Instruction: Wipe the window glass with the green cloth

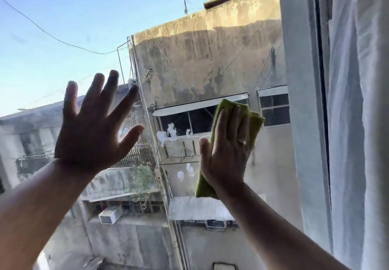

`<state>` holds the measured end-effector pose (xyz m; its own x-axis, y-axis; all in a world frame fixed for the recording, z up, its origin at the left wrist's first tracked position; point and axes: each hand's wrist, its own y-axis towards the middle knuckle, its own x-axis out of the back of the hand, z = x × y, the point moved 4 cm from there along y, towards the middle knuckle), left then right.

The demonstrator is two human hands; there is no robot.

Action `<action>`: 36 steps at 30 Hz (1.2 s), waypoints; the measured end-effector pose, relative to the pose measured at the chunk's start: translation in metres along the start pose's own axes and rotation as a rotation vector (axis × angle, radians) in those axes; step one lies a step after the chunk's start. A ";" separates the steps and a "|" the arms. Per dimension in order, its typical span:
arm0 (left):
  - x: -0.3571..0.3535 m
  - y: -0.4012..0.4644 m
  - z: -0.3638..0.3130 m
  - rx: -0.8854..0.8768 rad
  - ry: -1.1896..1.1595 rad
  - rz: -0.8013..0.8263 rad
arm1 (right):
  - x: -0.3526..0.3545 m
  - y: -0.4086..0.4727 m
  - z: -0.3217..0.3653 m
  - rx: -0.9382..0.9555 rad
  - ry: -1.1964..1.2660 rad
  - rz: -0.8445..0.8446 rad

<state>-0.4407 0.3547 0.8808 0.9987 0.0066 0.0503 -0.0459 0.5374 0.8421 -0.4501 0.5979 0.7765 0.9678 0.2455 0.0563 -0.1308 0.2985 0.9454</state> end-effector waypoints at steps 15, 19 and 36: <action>0.007 0.004 -0.004 0.009 0.063 0.070 | -0.005 -0.030 -0.008 0.327 0.071 0.039; 0.008 0.003 -0.003 -0.003 0.067 0.088 | -0.002 -0.075 -0.013 1.060 -0.028 0.256; 0.018 0.007 -0.003 -0.035 -0.003 0.089 | 0.015 -0.030 0.003 1.133 0.000 0.325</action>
<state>-0.4229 0.3608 0.8862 0.9907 0.0529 0.1257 -0.1335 0.5643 0.8147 -0.4308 0.5896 0.7496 0.9242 0.1592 0.3471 -0.1051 -0.7679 0.6318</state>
